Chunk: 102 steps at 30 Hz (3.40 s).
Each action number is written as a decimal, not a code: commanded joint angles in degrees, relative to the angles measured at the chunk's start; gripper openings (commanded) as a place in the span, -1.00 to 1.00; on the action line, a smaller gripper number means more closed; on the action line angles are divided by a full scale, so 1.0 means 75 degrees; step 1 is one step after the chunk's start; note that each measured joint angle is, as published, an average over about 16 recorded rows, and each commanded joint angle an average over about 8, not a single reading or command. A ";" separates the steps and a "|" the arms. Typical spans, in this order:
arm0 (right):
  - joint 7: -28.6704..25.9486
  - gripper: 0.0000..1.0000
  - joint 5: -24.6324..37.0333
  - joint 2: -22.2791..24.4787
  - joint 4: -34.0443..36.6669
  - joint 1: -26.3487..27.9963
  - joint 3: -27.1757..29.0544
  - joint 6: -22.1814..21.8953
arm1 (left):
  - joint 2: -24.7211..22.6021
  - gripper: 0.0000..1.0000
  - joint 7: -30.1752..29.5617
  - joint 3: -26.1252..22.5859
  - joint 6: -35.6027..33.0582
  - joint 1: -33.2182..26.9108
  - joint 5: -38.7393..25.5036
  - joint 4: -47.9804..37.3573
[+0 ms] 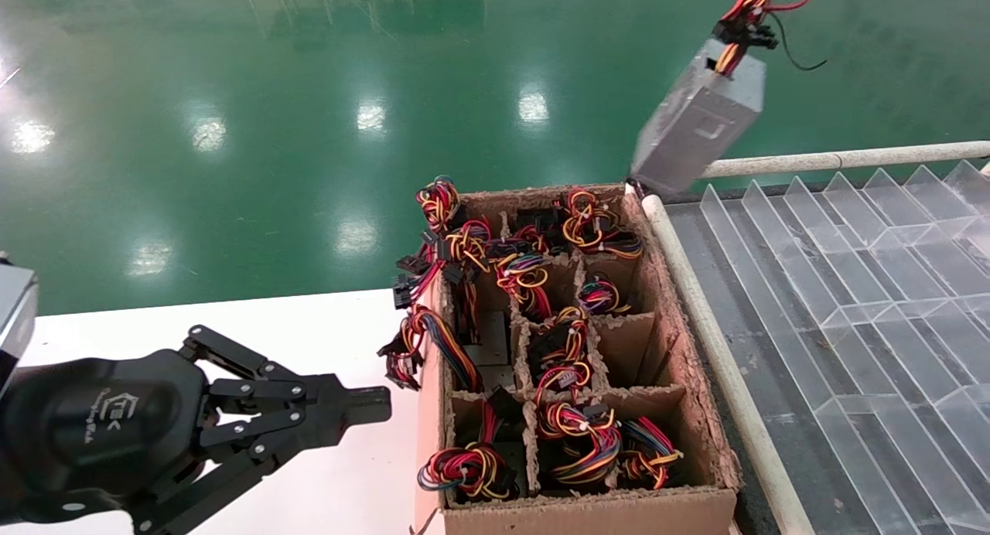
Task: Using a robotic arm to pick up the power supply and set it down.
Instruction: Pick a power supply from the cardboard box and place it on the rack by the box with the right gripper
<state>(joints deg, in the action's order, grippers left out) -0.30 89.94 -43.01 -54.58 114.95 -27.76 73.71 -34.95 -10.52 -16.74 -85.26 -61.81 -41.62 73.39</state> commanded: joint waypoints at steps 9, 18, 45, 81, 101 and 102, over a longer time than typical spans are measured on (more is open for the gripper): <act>0.0608 -1.00 0.0454 -0.0043 0.1240 0.0265 -0.0161 -0.0110 | 0.0002 -1.00 0.0002 -0.0004 0.0002 -0.0001 0.0003 0.0000; 0.1246 -1.00 0.0586 -0.0309 0.2457 0.0136 -0.0303 -0.0198 | 0.0003 -1.00 0.0004 -0.0007 0.0003 -0.0002 0.0005 0.0000; 0.3699 -1.00 0.0634 -0.1852 0.6346 0.0925 -0.0285 -0.1849 | 0.0007 -1.00 0.0009 -0.0018 0.0008 -0.0004 0.0012 0.0000; 0.4156 -0.52 0.0481 -0.3193 0.7261 0.0373 -0.0160 -0.2935 | 0.0013 -1.00 0.0015 -0.0031 0.0014 -0.0007 0.0021 0.0000; 0.4085 1.00 0.0699 -0.3467 0.7258 0.0473 -0.0312 -0.3236 | 0.0016 -1.00 0.0019 -0.0038 0.0017 -0.0008 0.0026 0.0000; 0.4078 1.00 0.0711 -0.3472 0.7256 0.0497 -0.0320 -0.3236 | 0.0016 -1.00 0.0019 -0.0039 0.0017 -0.0008 0.0027 0.0000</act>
<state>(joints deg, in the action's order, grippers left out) 30.33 95.24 -68.90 -0.18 118.77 -30.14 49.81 -34.83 -10.37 -17.03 -85.13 -61.87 -41.42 73.39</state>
